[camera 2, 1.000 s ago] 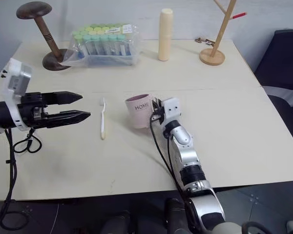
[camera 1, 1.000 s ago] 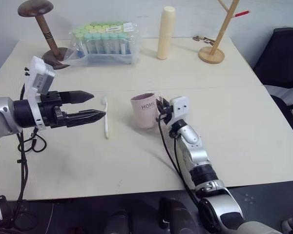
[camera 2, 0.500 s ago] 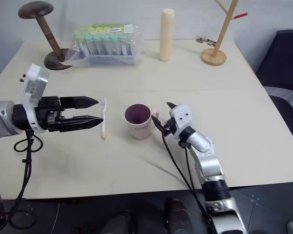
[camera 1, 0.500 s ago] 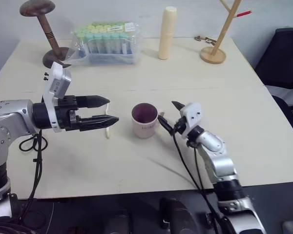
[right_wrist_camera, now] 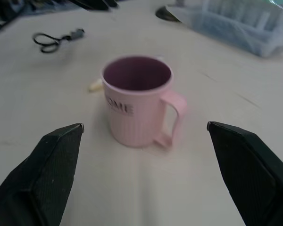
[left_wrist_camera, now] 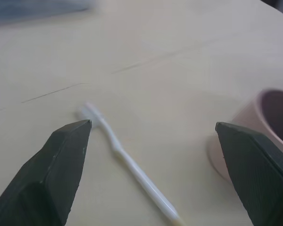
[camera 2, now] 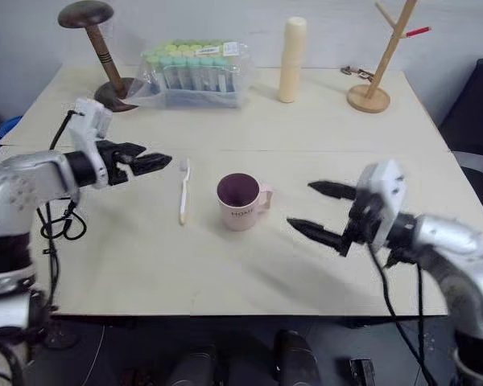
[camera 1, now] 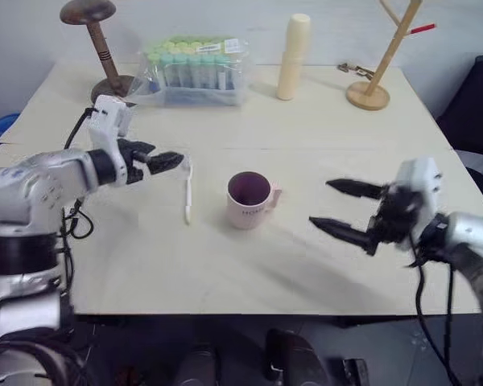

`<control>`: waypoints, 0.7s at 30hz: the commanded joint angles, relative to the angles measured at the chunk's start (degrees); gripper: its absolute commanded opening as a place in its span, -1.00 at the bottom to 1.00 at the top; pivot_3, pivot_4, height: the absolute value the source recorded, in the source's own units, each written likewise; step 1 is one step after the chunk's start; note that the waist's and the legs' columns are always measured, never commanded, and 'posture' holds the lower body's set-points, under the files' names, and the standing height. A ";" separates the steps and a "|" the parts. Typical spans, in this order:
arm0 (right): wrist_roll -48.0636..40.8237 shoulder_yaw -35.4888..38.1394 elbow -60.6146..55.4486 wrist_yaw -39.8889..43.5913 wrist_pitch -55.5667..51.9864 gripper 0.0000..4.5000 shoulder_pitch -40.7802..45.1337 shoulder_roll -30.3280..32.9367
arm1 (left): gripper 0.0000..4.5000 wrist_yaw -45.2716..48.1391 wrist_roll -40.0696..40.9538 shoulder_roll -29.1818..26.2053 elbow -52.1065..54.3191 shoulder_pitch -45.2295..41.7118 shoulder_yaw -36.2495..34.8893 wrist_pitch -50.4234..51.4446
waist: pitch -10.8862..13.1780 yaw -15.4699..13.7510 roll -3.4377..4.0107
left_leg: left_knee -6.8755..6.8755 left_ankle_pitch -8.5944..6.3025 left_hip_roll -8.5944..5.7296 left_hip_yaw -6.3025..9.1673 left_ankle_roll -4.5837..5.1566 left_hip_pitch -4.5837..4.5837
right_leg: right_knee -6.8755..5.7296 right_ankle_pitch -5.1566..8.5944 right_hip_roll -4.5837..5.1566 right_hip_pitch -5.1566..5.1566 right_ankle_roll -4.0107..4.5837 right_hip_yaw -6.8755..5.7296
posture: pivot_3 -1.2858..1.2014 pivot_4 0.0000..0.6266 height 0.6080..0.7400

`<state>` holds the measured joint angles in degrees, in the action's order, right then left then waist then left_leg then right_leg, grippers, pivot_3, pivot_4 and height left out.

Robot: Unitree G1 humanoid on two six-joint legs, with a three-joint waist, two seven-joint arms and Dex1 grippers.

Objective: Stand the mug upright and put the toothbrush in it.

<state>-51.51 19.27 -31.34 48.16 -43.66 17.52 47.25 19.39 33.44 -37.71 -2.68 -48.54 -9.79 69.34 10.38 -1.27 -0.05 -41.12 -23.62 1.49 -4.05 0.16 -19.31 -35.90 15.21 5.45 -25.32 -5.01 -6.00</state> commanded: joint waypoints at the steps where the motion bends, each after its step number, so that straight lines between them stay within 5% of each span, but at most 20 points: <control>1: -9.45 2.82 -2.31 -1.10 -4.16 0.93 5.83 3.90 | 0.98 -8.19 -4.27 6.76 -5.75 -4.09 0.41 4.21 | -0.03 -0.25 -0.08 | 0.02 0.00 -0.02 0.00 0.00 -0.02 | 0.03 0.00 0.02 0.00 0.00 -0.02 | 0.03 -0.52 1.00; 12: -9.50 -3.12 -2.47 -4.43 -4.64 0.93 14.22 5.80 | 0.98 -15.02 -12.33 19.22 -18.56 -7.19 1.77 3.33 | -0.04 -0.35 -0.26 | 0.04 0.00 -0.01 -0.48 -0.01 -0.12 | 0.09 -0.01 0.08 -0.05 -0.02 -0.17 | 0.03 -0.52 1.00; 21: -6.62 -3.97 -2.91 -6.54 -3.27 1.00 12.66 5.16 | -0.25 -14.93 -14.35 20.35 -18.16 -6.59 0.56 4.10 | -0.05 -0.36 -0.27 | -0.01 0.01 -0.02 -0.48 -0.01 -0.11 | 0.05 -0.02 0.11 -0.04 -0.04 -0.17 | 0.03 -0.52 1.00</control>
<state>-58.58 13.98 -32.95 42.05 -48.51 30.15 52.43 4.27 19.59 -17.82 -21.07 -55.88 -9.22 72.36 10.33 -1.64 -0.32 -41.13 -23.62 1.47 -4.53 0.14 -19.42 -35.85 15.19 5.56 -25.36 -5.05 -6.16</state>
